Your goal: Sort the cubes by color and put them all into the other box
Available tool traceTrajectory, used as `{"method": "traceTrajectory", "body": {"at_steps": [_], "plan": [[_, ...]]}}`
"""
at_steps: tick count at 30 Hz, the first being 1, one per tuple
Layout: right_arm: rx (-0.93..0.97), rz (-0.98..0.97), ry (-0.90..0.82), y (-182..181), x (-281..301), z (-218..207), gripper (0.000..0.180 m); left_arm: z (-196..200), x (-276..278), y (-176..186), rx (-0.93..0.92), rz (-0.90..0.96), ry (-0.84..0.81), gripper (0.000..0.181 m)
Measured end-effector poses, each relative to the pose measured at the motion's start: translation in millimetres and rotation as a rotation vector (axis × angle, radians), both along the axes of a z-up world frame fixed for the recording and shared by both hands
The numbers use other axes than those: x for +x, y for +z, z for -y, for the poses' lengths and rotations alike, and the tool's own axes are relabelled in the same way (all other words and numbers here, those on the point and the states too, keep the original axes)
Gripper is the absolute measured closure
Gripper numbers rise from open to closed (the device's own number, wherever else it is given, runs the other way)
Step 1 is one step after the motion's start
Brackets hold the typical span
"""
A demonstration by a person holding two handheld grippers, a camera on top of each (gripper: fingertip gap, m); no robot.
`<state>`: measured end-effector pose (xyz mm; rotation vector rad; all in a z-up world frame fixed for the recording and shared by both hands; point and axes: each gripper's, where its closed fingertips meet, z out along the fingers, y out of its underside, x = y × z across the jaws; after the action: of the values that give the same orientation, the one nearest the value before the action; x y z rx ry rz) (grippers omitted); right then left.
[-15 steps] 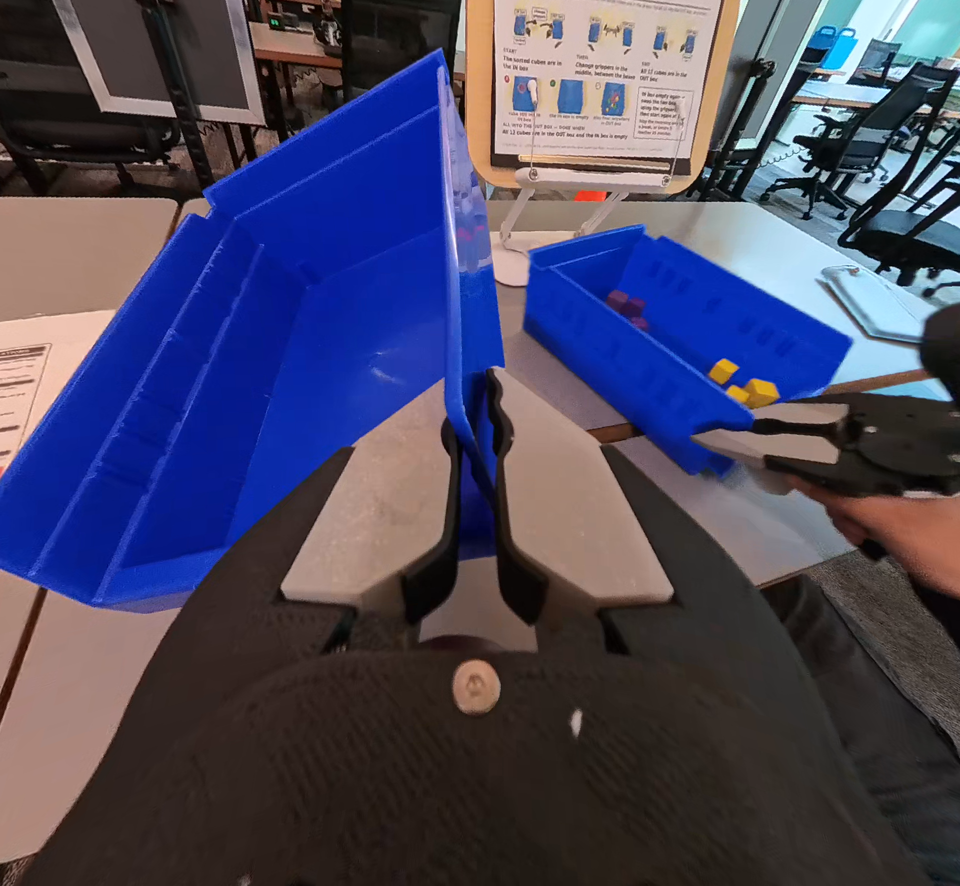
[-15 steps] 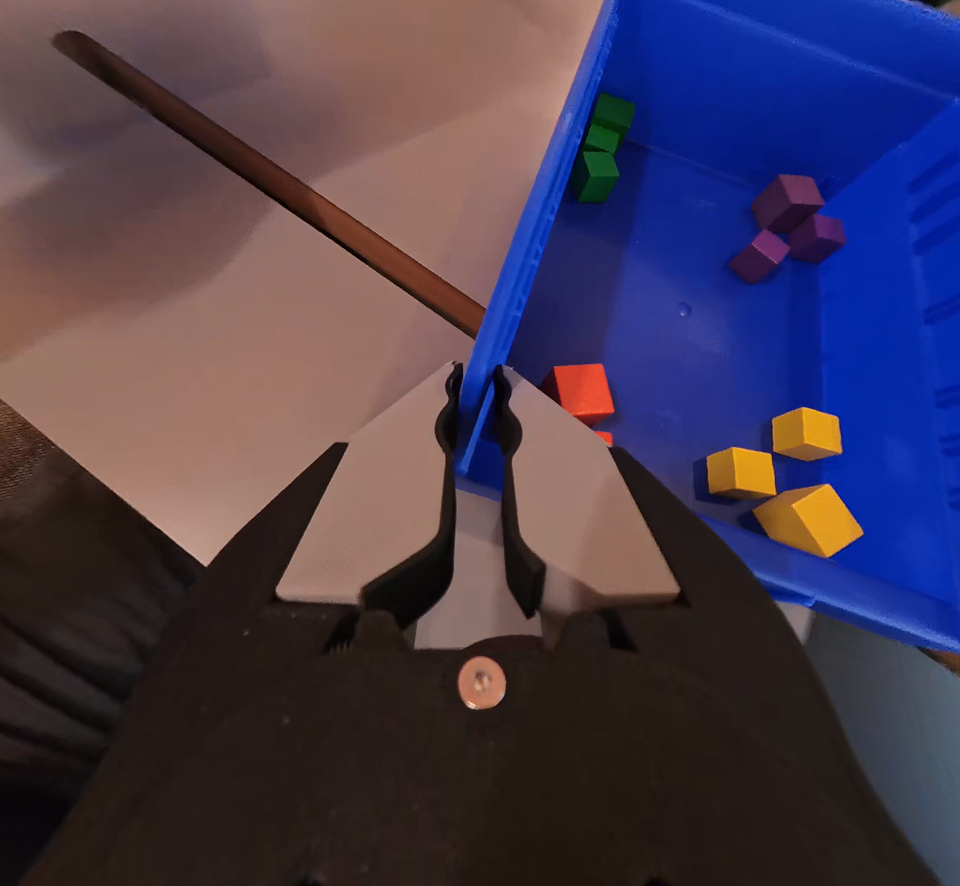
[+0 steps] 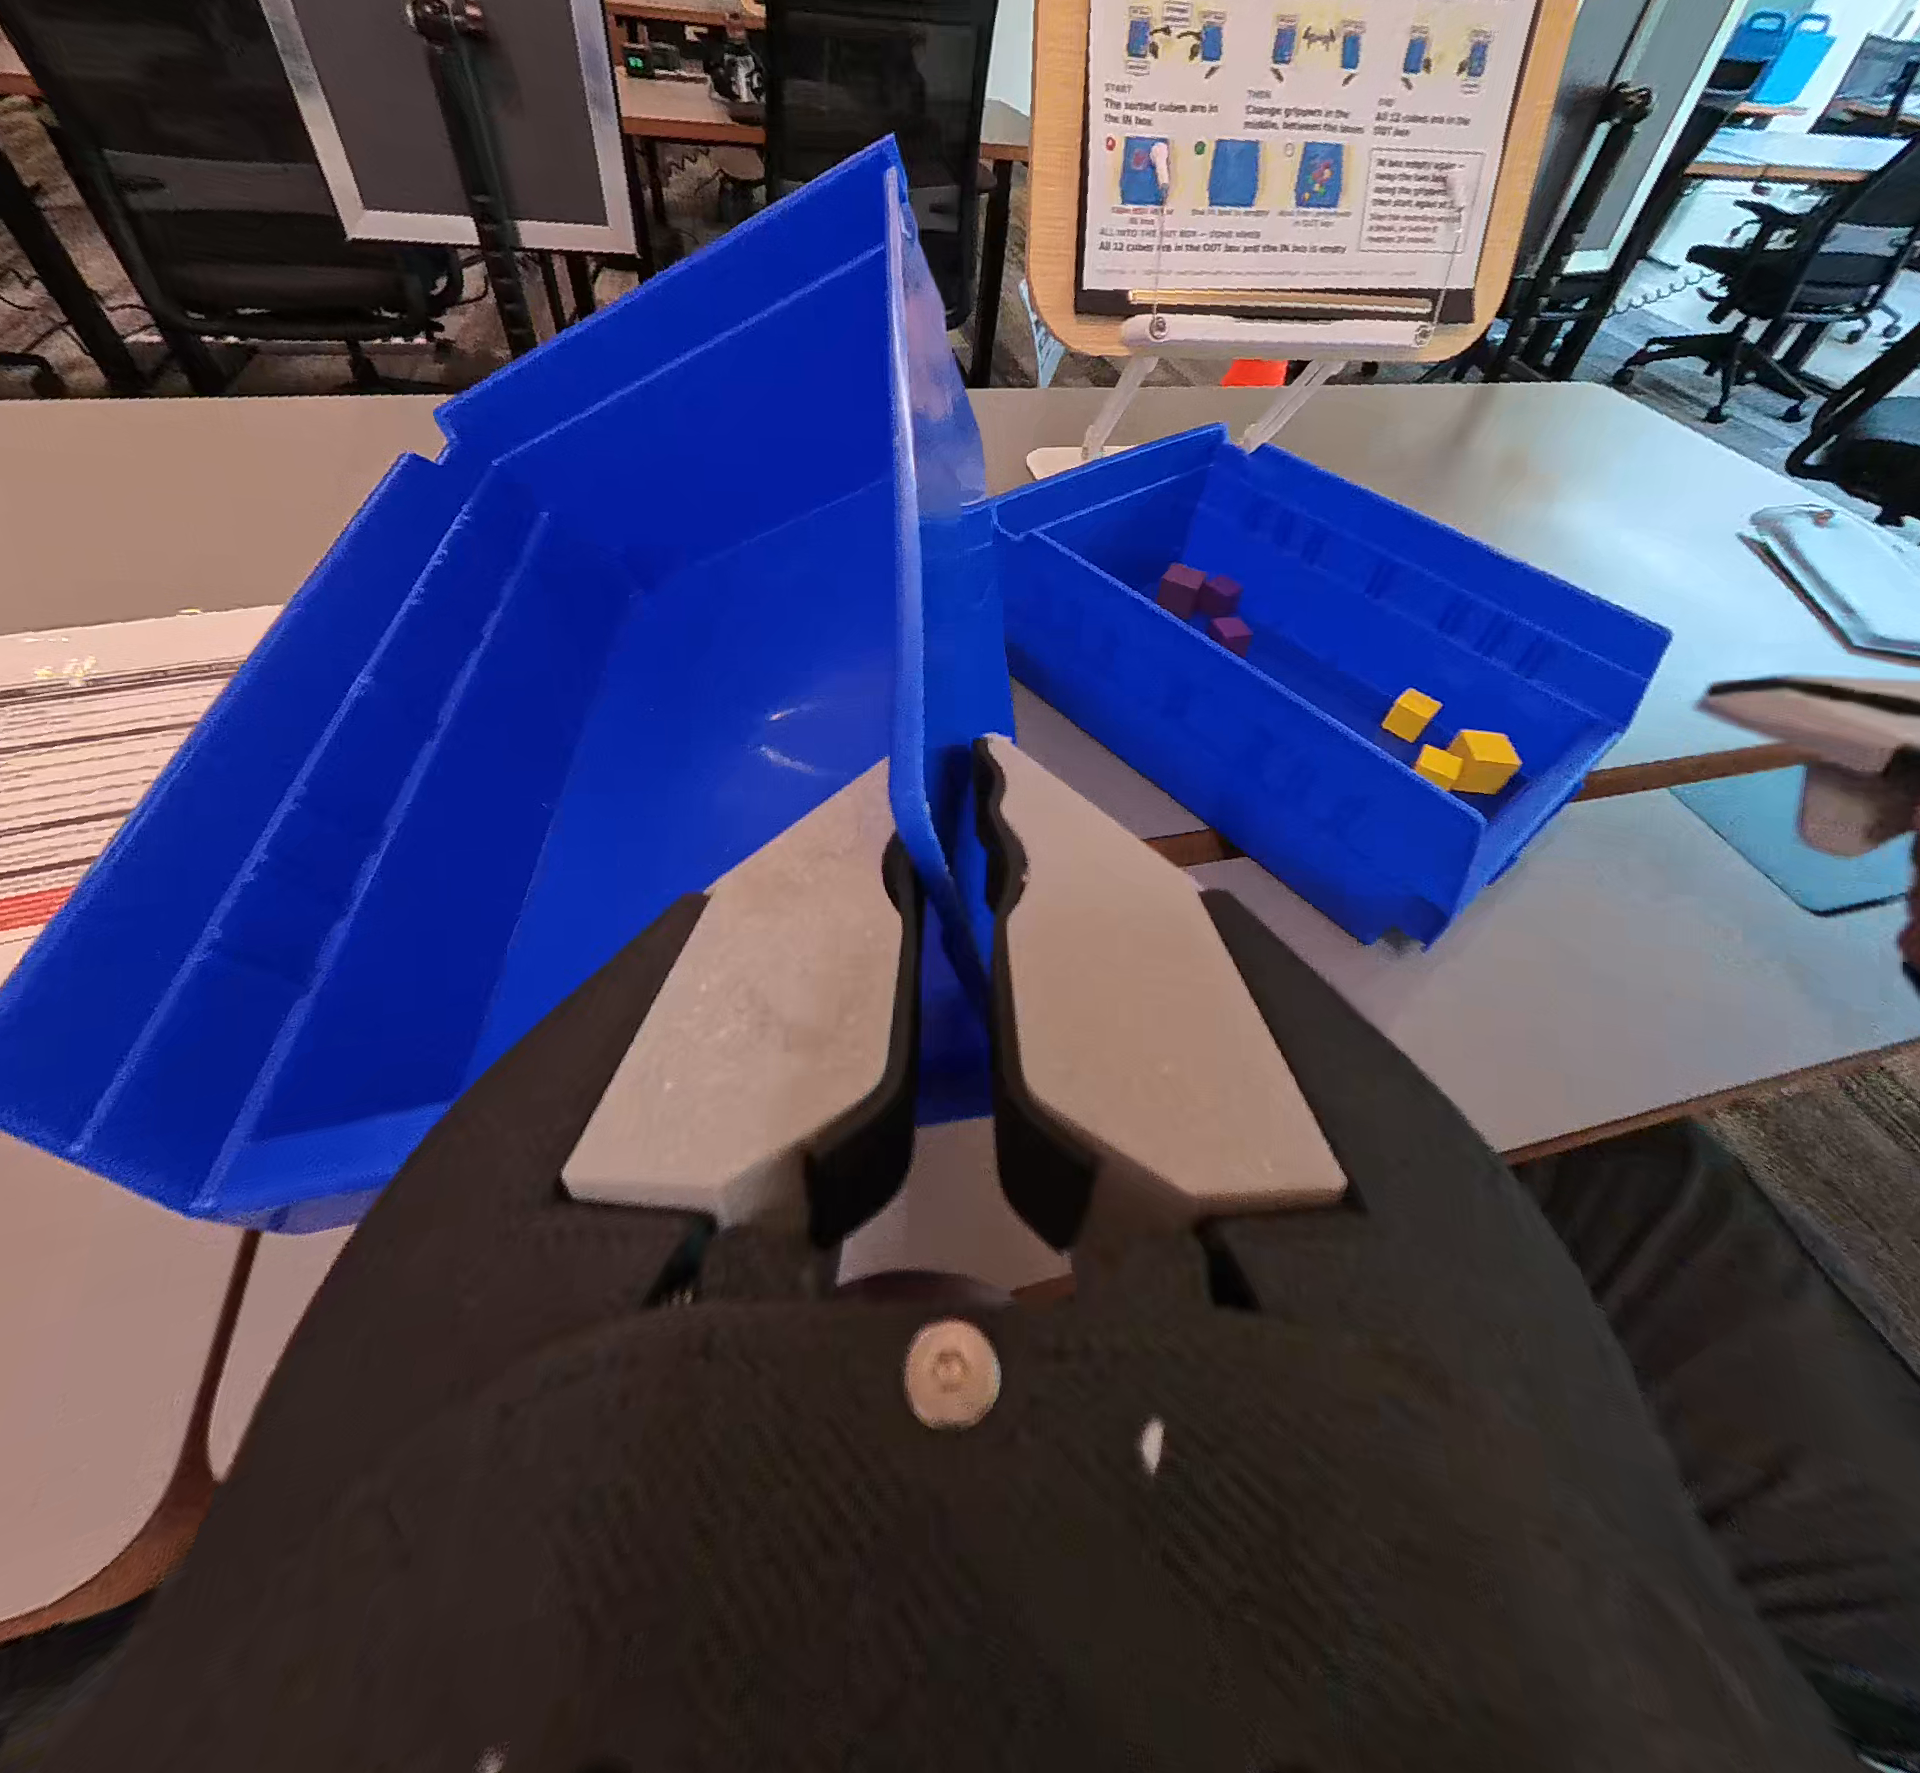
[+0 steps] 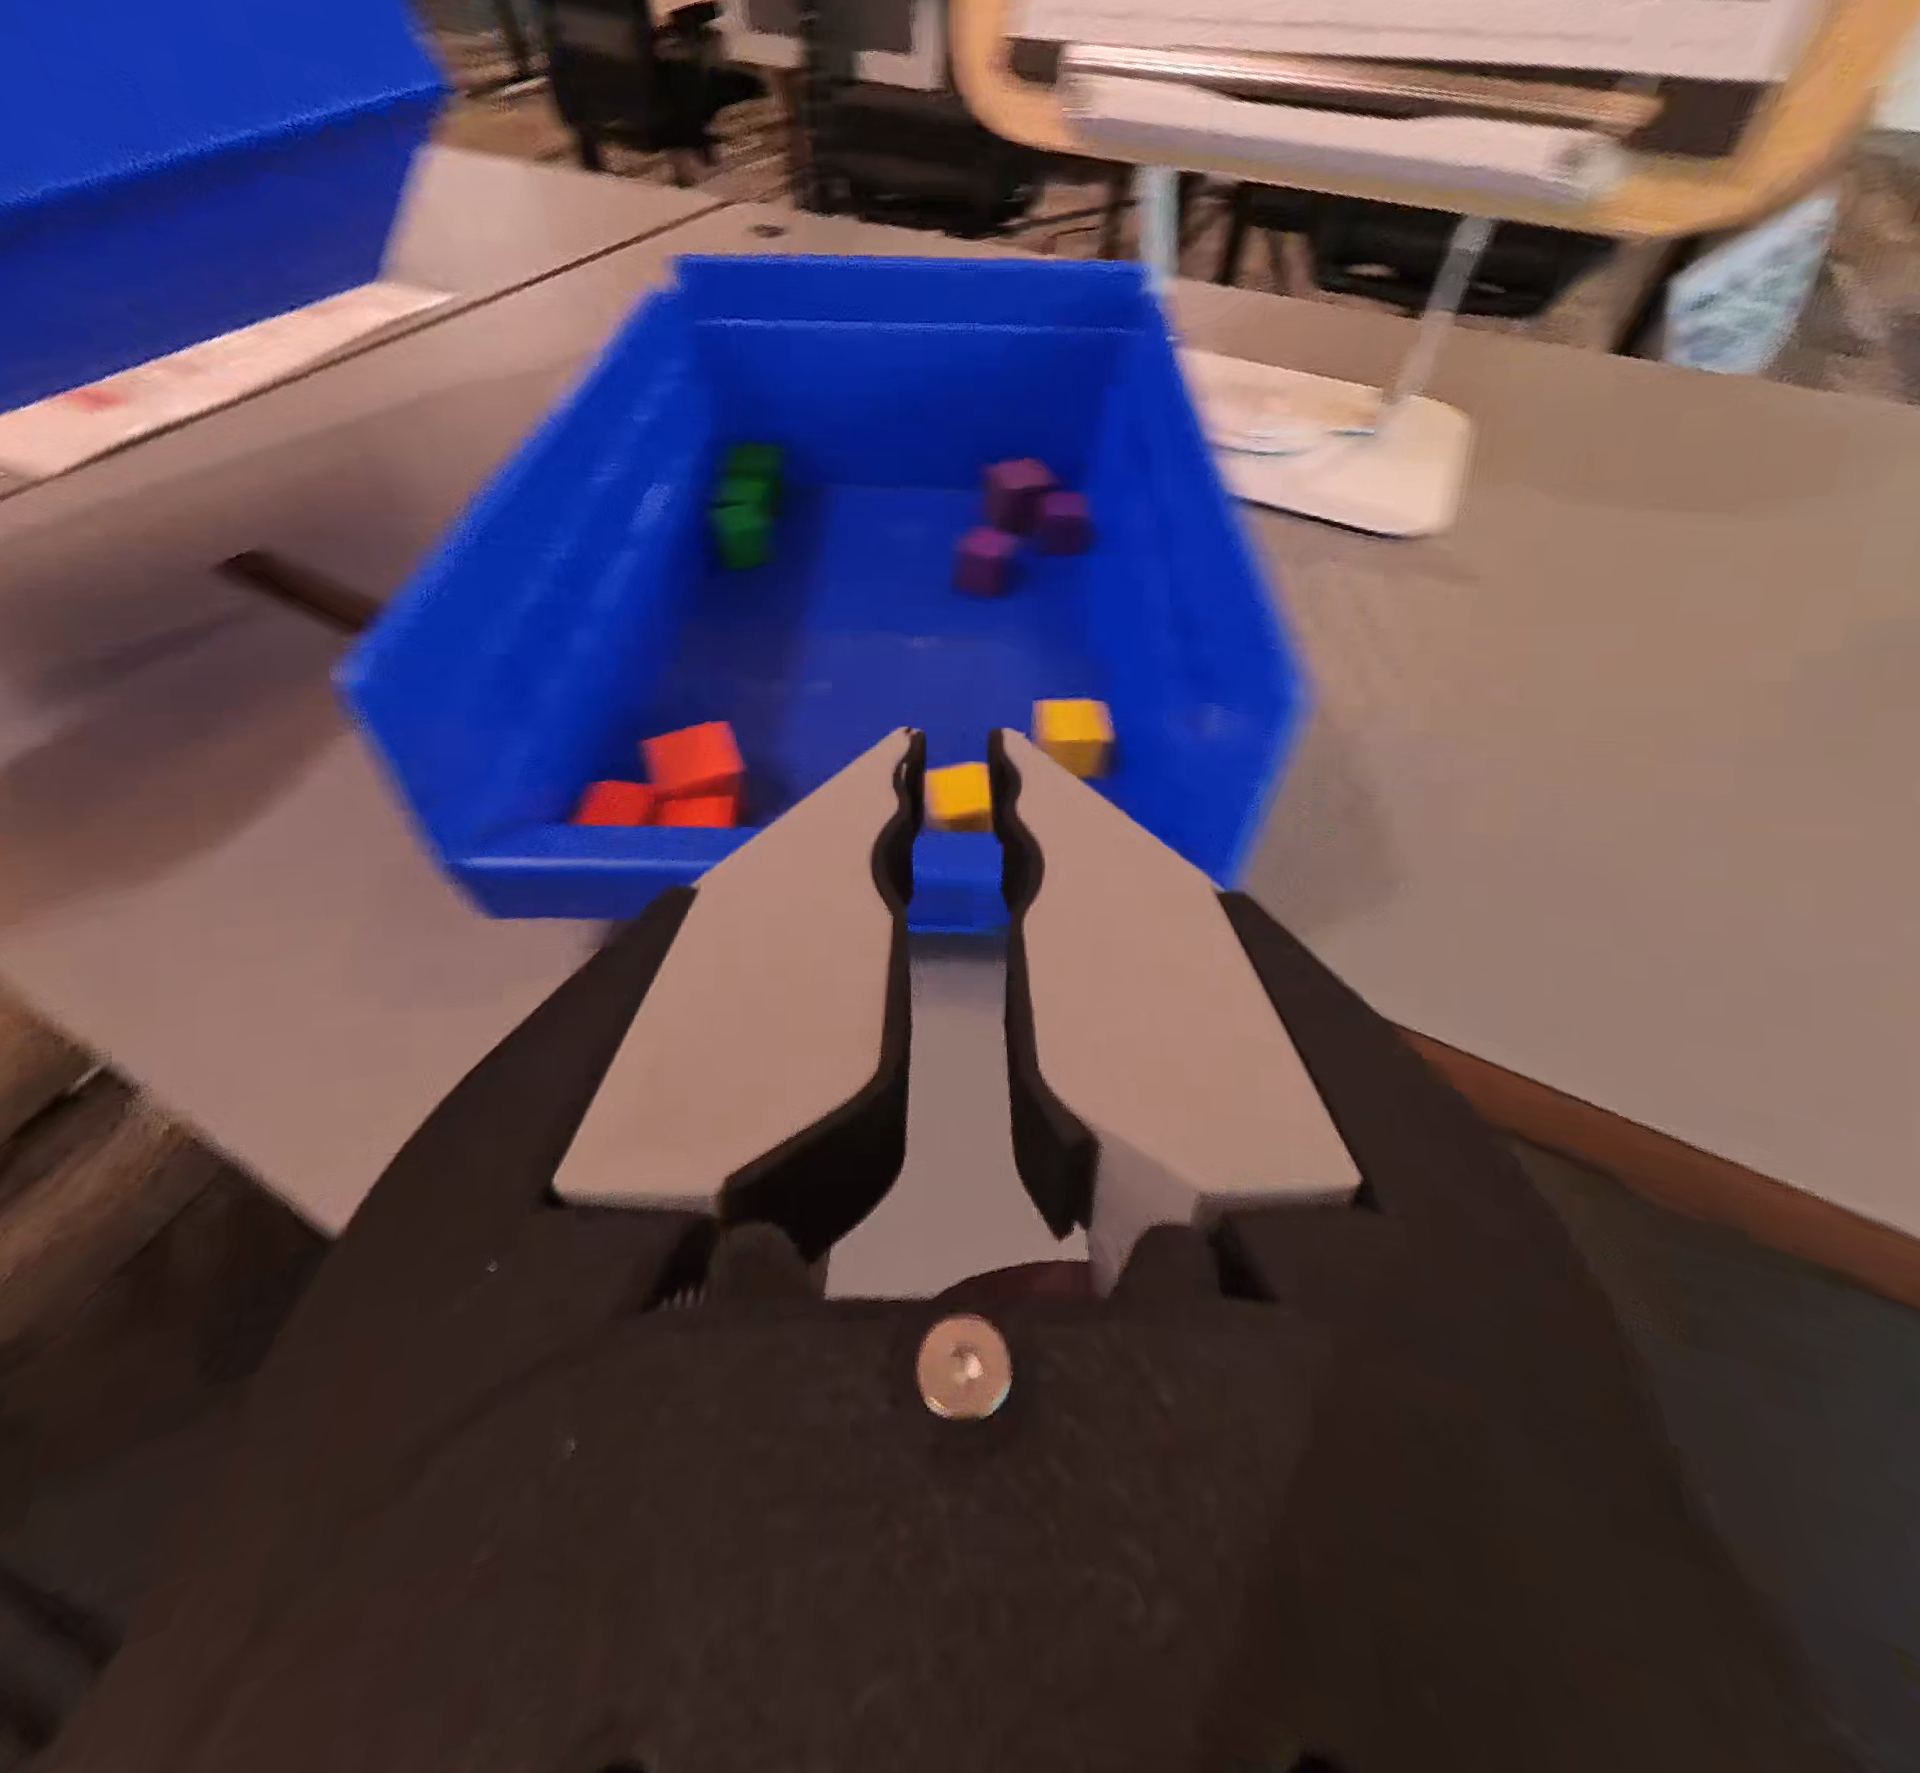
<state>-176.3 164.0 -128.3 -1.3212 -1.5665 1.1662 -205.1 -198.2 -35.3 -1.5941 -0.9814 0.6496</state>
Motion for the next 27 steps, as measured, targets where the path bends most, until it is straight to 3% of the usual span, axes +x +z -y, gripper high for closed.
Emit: {"method": "traceTrajectory", "body": {"at_steps": [1,4,7,10,20,27], "plan": [[-0.02,0.005,-0.051,-3,-1,-23,0.17,0,0,0,-0.001,-0.002,-0.001,0.177],[-0.094,0.048,-0.154,-19,-6,-73,0.162,-3,2,2,0.011,-0.005,-0.01,0.177],[-0.096,0.115,-0.174,-41,-12,-90,0.174,-9,5,6,0.011,-0.017,-0.02,0.177],[-0.121,0.179,-0.038,-59,-21,-58,0.18,-16,7,12,0.008,-0.031,-0.027,0.178],[0.058,0.187,-0.024,-60,-65,-1,0.18,-28,6,18,0.061,-0.064,-0.054,0.179],[0.066,0.207,0.082,-61,-79,49,0.18,-1,11,41,0.061,-0.107,-0.002,0.179]]}}
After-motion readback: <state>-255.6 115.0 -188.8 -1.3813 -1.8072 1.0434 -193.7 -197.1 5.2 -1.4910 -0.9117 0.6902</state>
